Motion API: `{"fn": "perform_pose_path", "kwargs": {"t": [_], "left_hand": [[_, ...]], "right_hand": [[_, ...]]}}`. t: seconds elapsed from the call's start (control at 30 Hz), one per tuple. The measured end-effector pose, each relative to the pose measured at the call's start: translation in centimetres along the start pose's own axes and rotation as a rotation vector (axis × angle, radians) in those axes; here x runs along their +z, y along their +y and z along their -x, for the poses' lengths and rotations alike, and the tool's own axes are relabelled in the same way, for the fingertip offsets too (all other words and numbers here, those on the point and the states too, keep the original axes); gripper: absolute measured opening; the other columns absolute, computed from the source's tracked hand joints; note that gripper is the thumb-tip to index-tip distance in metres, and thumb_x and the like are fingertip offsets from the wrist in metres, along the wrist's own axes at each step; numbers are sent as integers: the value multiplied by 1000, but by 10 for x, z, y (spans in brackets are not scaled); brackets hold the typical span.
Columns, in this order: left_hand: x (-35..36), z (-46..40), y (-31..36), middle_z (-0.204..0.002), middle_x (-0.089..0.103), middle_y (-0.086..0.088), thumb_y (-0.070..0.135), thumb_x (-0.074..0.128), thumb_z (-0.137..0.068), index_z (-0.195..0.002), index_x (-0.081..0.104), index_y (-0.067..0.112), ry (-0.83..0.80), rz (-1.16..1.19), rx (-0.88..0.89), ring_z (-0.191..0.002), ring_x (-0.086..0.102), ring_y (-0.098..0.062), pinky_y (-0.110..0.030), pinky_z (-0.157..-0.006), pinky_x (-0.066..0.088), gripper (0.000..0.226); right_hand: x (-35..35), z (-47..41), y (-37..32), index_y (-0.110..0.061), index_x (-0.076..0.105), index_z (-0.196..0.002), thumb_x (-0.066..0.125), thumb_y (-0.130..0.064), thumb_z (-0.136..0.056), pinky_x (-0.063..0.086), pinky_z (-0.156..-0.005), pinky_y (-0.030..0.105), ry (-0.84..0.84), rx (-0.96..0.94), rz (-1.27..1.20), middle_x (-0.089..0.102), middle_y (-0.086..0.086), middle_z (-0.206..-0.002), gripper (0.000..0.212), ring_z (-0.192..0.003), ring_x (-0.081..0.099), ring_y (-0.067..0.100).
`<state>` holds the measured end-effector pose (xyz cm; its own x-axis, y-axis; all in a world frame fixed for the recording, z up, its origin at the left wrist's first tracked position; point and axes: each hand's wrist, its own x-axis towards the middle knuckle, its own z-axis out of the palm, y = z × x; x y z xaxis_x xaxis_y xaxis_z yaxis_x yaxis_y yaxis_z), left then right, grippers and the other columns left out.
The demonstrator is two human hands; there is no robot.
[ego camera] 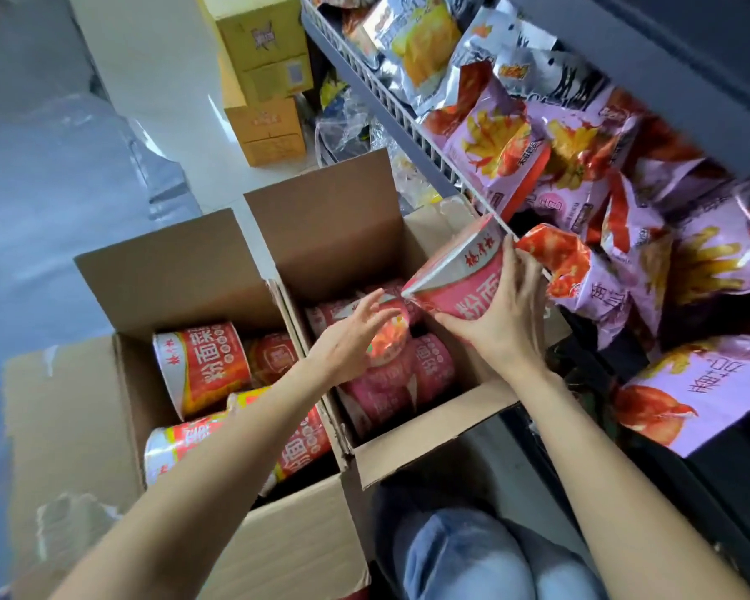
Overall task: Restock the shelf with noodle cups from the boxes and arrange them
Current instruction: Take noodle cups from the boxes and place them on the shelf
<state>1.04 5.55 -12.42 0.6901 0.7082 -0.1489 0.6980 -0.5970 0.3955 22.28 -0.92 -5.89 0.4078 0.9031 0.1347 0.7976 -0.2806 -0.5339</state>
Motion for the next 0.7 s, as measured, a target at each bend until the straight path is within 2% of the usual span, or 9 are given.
{"fn": "perform_pose_path", "kwargs": {"t": [0.1, 0.17, 0.23, 0.3, 0.4, 0.5, 0.57, 0.63, 0.7], "left_hand": [[20, 0, 1, -155, 20, -5, 27, 74, -78, -147, 29, 22, 33, 165, -231, -132, 41, -29, -44, -97, 46, 83], [27, 0, 1, -155, 16, -9, 42, 74, -76, -148, 26, 22, 47, 275, -477, -139, 28, -32, -45, -109, 35, 89], [32, -3, 0, -153, 17, -15, 52, 74, -73, -149, 21, 21, -26, 411, -703, -139, 25, -38, -46, -110, 28, 98], [32, -7, -1, -149, 24, -18, 55, 75, -71, -150, 16, 16, -63, 526, -800, -136, 31, -38, -43, -110, 29, 106], [29, -17, -7, -140, 39, -18, 54, 82, -62, -146, 26, 7, 60, 567, -819, -131, 39, -32, -37, -107, 34, 112], [31, -20, -7, -121, 53, -12, 43, 83, -66, -125, 56, 9, 126, 580, -712, -121, 45, -25, -28, -97, 39, 73], [37, -18, 1, -133, 40, -12, 44, 80, -72, -131, 55, 17, 44, 709, -641, -131, 34, -25, -35, -107, 35, 69], [46, -16, 10, -150, 24, -9, 43, 71, -82, -139, 45, 25, -43, 924, -587, -138, 29, -25, -46, -107, 40, 64], [52, -15, 19, -146, 38, -11, 34, 56, -94, -141, 36, 27, -83, 1119, -570, -127, 48, -24, -41, -96, 50, 52]], "right_hand": [[0, -3, 2, -14, 13, -153, 84, -55, -54, 30, -107, 50, -22, 16, -3, 29, 16, -141, 128, -129, 32, 33], [-2, -6, 3, -15, 13, -153, 84, -55, -55, 32, -107, 50, -31, 28, -19, 28, 17, -142, 127, -130, 32, 34], [-3, -9, 3, -14, 14, -152, 84, -55, -55, 30, -108, 49, -40, 40, -24, 26, 18, -144, 127, -131, 30, 36], [-4, -12, 3, -13, 13, -152, 83, -57, -55, 27, -111, 50, -58, 39, -17, 23, 19, -148, 127, -134, 26, 37], [-4, -18, 4, -15, 11, -153, 82, -59, -55, 23, -112, 51, -90, 51, -7, 19, 19, -152, 128, -137, 23, 39], [-5, -21, 6, -16, 11, -153, 80, -60, -53, 25, -112, 53, -106, 48, -3, 24, 19, -150, 130, -135, 26, 39], [-6, -22, 6, -17, 10, -152, 79, -62, -52, 27, -111, 53, -128, 59, -9, 24, 18, -149, 130, -135, 27, 38], [-6, -24, 6, -19, 10, -152, 80, -62, -53, 28, -110, 53, -139, 71, -5, 24, 16, -149, 129, -134, 27, 38], [-7, -25, 5, -20, 9, -152, 81, -61, -54, 28, -109, 53, -153, 80, -4, 23, 14, -149, 129, -134, 26, 37]]}}
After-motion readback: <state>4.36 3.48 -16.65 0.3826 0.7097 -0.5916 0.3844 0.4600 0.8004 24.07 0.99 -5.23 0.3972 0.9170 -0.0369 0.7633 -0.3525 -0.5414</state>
